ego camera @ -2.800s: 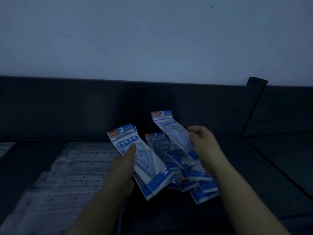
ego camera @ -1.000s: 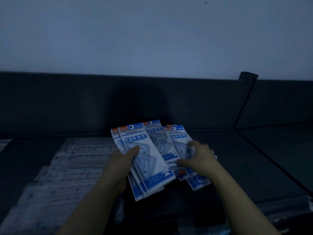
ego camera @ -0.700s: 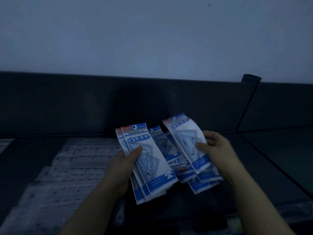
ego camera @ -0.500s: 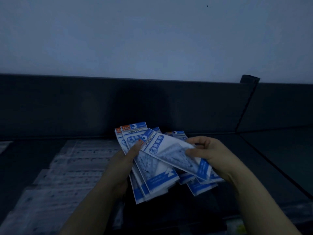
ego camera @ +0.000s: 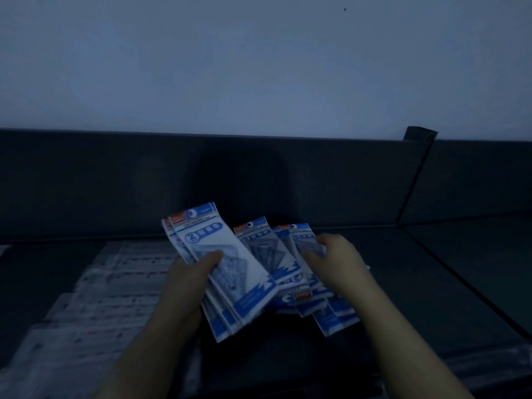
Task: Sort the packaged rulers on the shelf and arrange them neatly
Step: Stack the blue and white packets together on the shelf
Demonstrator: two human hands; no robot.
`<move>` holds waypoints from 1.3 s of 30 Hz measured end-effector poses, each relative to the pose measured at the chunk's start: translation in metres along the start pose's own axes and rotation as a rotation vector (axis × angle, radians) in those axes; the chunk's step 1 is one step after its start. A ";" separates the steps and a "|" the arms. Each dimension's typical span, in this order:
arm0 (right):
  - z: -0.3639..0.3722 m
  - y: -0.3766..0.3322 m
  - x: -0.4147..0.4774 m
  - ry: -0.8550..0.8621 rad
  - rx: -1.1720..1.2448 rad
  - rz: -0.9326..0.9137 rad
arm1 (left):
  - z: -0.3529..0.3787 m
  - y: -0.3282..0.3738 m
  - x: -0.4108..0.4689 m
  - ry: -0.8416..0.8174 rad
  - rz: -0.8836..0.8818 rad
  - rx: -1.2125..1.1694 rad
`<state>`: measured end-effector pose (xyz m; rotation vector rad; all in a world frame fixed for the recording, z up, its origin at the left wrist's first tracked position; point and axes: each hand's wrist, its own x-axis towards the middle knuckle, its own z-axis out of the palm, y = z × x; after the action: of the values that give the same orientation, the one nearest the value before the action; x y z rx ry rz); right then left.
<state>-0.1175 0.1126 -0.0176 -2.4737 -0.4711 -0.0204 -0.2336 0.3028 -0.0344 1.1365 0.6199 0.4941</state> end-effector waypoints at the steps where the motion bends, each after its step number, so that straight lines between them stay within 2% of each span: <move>1: 0.003 0.005 0.003 -0.044 -0.088 0.034 | -0.005 0.002 0.003 0.016 -0.014 0.009; 3: 0.013 0.007 0.005 -0.137 -0.219 0.063 | -0.011 0.003 0.007 0.027 -0.044 0.018; 4: 0.017 0.005 0.004 -0.126 -0.229 0.052 | -0.012 0.003 0.006 0.023 -0.054 0.024; 6: 0.024 -0.005 0.001 0.009 -0.186 -0.008 | -0.012 0.003 0.008 0.016 -0.066 0.031; 8: 0.031 -0.015 0.002 0.101 -0.276 -0.090 | -0.013 0.002 0.009 0.022 -0.072 0.039; 10: 0.036 -0.021 0.007 0.050 -0.339 -0.104 | -0.015 0.000 0.012 0.038 -0.070 0.045; 13: 0.038 -0.024 0.017 -0.058 -0.211 -0.041 | -0.018 -0.002 0.014 0.031 -0.065 0.068; 16: 0.036 -0.020 0.022 -0.077 -0.184 -0.045 | -0.018 -0.002 0.013 0.016 -0.057 0.076; 18: 0.032 -0.017 0.021 -0.073 -0.056 -0.059 | -0.017 -0.003 0.013 0.032 -0.044 0.072; 22: 0.016 -0.023 0.006 -0.018 0.400 -0.064 | -0.014 -0.003 0.015 0.048 -0.047 0.015; 25: 0.011 -0.032 -0.009 0.063 0.559 -0.080 | -0.009 0.000 0.012 0.014 -0.083 -0.045; 28: 0.016 -0.041 -0.020 -0.065 0.545 -0.126 | 0.001 0.001 0.006 -0.103 -0.080 -0.077; 33: 0.015 -0.039 -0.024 -0.265 0.450 -0.165 | 0.004 -0.003 0.003 -0.062 -0.090 -0.069; 39: 0.017 -0.036 -0.027 -0.368 0.283 -0.228 | 0.004 -0.002 -0.002 -0.120 -0.025 0.006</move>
<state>-0.1563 0.1404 -0.0140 -2.1368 -0.8476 0.3878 -0.2323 0.2983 -0.0350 1.1537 0.5304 0.3997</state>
